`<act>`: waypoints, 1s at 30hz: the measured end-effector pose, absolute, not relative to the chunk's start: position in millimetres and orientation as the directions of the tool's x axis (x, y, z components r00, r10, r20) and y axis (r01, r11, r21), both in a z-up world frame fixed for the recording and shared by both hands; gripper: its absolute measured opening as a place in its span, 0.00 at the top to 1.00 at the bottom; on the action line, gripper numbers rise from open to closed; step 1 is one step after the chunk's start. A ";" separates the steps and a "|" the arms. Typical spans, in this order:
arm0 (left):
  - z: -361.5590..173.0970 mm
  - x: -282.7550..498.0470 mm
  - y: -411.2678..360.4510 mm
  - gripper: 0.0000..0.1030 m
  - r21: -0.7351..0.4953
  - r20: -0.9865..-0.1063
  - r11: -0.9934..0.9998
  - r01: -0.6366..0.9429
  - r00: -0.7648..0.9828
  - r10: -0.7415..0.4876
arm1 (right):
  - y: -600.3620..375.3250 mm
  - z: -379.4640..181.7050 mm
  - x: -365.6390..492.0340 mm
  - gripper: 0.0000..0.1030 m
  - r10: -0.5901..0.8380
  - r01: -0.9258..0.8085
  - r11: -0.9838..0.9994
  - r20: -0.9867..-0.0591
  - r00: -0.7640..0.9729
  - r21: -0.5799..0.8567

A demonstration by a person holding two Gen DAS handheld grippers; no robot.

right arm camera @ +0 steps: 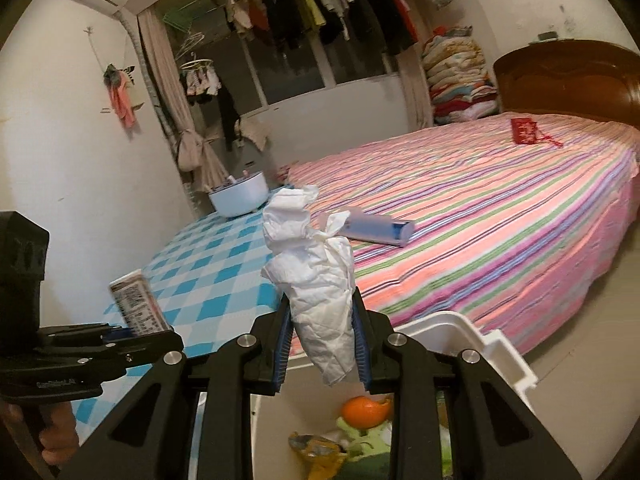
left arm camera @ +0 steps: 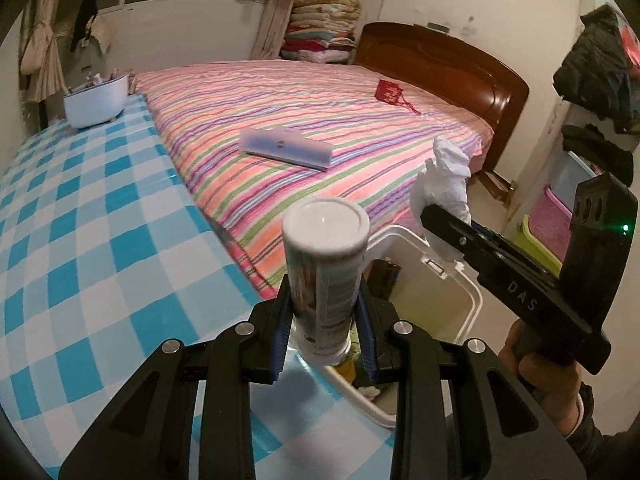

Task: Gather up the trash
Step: 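Carry both items to the bin and open both tools to drop them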

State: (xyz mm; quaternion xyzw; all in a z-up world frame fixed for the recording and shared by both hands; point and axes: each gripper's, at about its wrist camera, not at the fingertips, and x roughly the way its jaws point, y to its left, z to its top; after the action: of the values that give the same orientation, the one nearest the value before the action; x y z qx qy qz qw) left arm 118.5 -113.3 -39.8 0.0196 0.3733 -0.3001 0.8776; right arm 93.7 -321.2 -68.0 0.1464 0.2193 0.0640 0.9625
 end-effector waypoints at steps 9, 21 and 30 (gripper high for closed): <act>-42.9 116.0 -130.7 0.72 -0.185 -0.676 0.808 0.559 0.524 -0.518 | -345.2 -60.6 80.1 0.41 0.127 0.014 0.922 -0.337 0.933 0.388; -54.0 105.4 -165.4 0.72 -0.157 -0.701 0.773 0.615 0.481 -0.526 | -359.2 -65.4 73.7 0.41 0.092 0.059 0.899 -0.319 0.943 0.434; -56.5 92.4 -179.5 0.42 -0.108 -0.691 0.757 0.645 0.499 -0.523 | -361.6 -65.8 71.1 0.41 0.074 0.075 0.895 -0.315 0.946 0.439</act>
State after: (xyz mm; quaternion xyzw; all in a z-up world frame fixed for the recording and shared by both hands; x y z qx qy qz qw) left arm 92.4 -179.5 -56.5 0.0824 0.3684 -0.3388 0.8618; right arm 71.1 -361.6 -65.8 0.2287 0.1638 -0.0003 0.9596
